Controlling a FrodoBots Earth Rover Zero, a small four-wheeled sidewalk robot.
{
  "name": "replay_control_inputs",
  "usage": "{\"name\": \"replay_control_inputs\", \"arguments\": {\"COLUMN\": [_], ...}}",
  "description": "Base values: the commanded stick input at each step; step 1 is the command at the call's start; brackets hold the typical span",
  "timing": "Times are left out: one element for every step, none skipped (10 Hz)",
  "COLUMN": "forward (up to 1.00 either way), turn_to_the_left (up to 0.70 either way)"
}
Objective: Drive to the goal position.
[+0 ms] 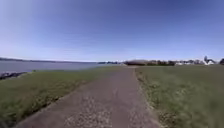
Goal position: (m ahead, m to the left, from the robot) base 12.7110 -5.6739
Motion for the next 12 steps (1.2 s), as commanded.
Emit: {"name": "replay_control_inputs", "arguments": {"forward": [0.7, 0.7, 0.7, 0.7, 0.7, 0.7, 0.7, 0.7, 0.7, 0.7, 0.7, 0.7], "turn_to_the_left": [-0.02, -0.19, 0.0, 0.0, 0.0, 0.0, 0.0, 0.0, 0.0, 0.0, 0.0, 0.0]}}
